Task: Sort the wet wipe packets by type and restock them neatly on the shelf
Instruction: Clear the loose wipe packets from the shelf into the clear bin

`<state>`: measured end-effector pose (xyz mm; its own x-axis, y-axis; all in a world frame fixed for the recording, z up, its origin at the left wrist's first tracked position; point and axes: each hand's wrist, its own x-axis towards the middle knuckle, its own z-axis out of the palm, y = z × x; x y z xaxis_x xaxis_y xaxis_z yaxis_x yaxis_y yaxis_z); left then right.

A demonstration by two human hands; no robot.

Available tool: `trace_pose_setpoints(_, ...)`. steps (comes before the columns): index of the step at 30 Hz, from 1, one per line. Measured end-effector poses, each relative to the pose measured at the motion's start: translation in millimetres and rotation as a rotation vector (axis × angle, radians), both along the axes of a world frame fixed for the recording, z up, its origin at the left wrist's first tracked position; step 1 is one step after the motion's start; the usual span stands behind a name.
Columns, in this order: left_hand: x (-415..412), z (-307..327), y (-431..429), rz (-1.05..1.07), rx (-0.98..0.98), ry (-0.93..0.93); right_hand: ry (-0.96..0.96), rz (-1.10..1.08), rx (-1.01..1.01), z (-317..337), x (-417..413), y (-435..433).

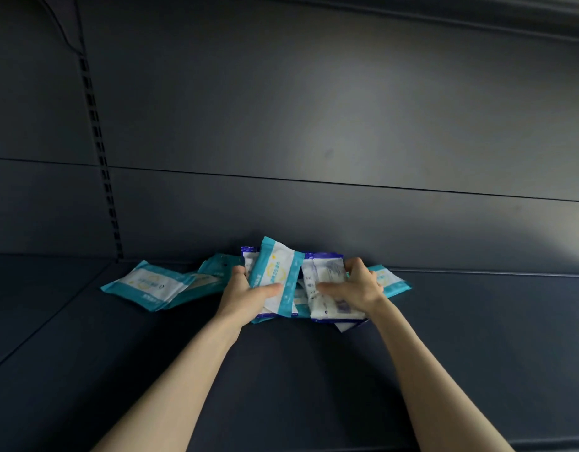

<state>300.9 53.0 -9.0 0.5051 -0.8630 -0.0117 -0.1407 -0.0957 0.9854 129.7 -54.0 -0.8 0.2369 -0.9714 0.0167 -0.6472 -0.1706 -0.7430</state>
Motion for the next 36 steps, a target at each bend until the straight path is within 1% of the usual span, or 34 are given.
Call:
trace_pose_setpoints(4, 0.2, -1.3, 0.7, -0.011, -0.008, 0.017, -0.003, 0.072, 0.078, -14.9, 4.9, -25.2)
trace_pose_setpoints(6, 0.4, -2.3, 0.9, -0.009, -0.005, 0.041, -0.039, 0.103, 0.083, -17.9, 6.4, -30.4)
trace_pose_setpoints(9, -2.9, -0.8, 0.8, -0.010, -0.011, 0.078, -0.111, 0.055, 0.045, 0.5, 9.9, -5.6)
trace_pose_setpoints(12, -8.0, 5.5, 8.1, 0.005, -0.048, 0.121, -0.295, 0.005, -0.014, 12.7, 9.4, 21.2)
trace_pose_setpoints(15, -10.3, 14.8, 30.0, 0.011, -0.164, 0.272, -0.531, 0.003, -0.066, 19.9, 2.4, 51.1)
trace_pose_setpoints(19, -15.5, 28.4, 89.6, -0.096, -0.286, 0.476, -0.829, 0.122, 0.030, 28.3, -3.2, 114.8)
trace_pose_setpoints(21, -17.2, 32.0, 128.7, -0.145, -0.326, 0.516, -0.905, 0.208, 0.083, 30.7, -5.3, 150.5)
trace_pose_setpoints(23, -16.1, 30.3, 169.0, -0.190, -0.355, 0.518, -0.957, 0.262, 0.115, 27.5, -7.9, 183.4)
trace_pose_setpoints(26, -12.3, 14.2, 228.9, -0.223, -0.384, 0.508, -0.973, 0.323, 0.150, 10.0, -9.7, 231.1)
trace_pose_setpoints(29, -10.2, -11.6, 285.9, -0.195, -0.371, 0.479, -0.948, 0.361, 0.226, -14.7, -1.9, 279.9)
trace_pose_setpoints(32, -3.7, -38.2, 341.1, -0.098, -0.332, 0.423, -0.931, 0.383, 0.322, -42.5, 15.0, 328.0)
trace_pose_setpoints(36, 24.5, -78.6, 398.8, 0.042, -0.262, 0.392, -0.852, 0.401, 0.423, -82.5, 51.2, 382.4)
